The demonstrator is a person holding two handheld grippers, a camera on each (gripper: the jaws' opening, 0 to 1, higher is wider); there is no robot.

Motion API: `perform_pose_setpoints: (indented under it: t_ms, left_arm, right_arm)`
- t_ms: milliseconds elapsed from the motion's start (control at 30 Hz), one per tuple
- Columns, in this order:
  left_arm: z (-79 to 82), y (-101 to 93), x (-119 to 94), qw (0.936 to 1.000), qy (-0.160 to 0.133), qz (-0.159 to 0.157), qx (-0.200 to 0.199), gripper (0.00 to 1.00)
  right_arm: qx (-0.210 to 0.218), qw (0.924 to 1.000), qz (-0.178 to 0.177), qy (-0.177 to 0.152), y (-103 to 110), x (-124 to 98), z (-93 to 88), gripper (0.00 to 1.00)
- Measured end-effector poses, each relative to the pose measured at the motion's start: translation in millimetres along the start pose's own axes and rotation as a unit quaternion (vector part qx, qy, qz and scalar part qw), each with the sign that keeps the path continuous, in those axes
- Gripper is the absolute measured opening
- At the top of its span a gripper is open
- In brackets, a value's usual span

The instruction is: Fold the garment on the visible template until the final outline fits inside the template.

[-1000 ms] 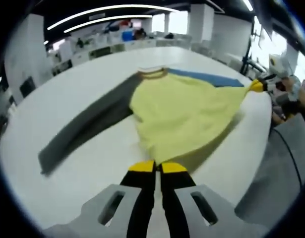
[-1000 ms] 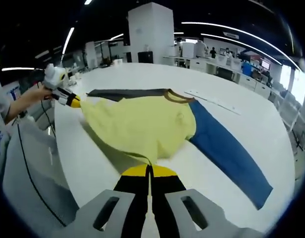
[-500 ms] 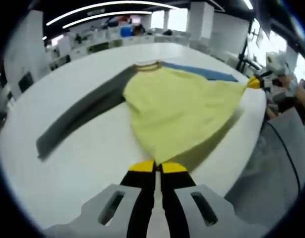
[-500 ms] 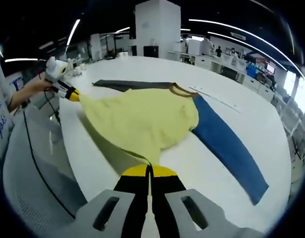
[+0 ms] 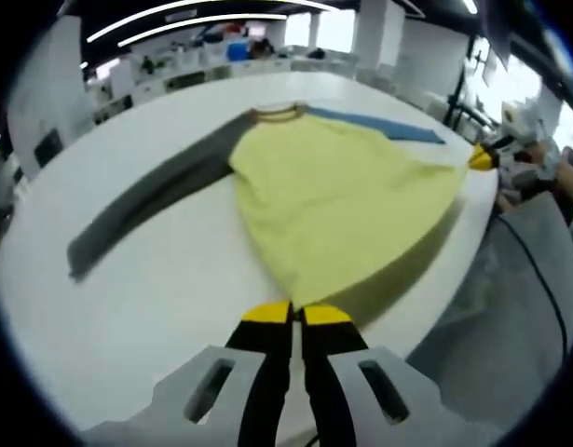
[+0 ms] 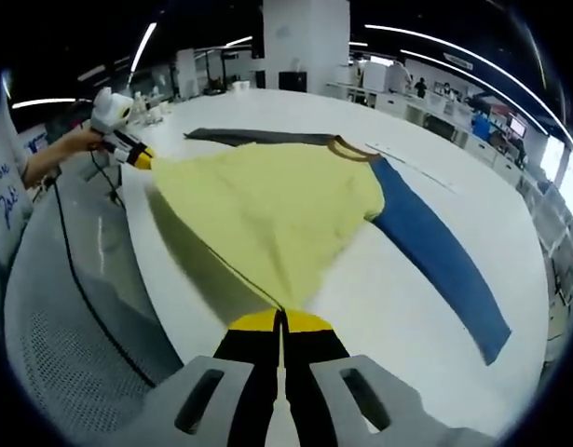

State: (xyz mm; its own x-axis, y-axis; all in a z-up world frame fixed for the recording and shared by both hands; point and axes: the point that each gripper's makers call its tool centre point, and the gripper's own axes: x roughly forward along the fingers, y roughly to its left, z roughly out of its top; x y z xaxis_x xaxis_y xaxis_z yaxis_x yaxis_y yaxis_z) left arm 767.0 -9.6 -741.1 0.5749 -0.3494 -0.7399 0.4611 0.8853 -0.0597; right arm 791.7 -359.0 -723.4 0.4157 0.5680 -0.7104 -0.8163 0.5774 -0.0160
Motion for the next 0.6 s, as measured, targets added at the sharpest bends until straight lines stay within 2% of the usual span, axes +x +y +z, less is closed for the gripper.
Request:
perform_pose_setpoints:
  t_ms: [367, 600]
  left_arm:
    - [-23.2, -7.3, 0, 0.9995, 0.033, -0.003, 0.004, 0.00]
    - [-33.4, -11.1, 0, 0.9986, 0.051, 0.000, 0.014, 0.00]
  right_arm:
    - [0.018, 0.9991, 0.024, 0.030, 19, 7, -29.9, 0.01]
    - [0.027, 0.9983, 0.033, 0.040, 30, 7, -41.4, 0.01]
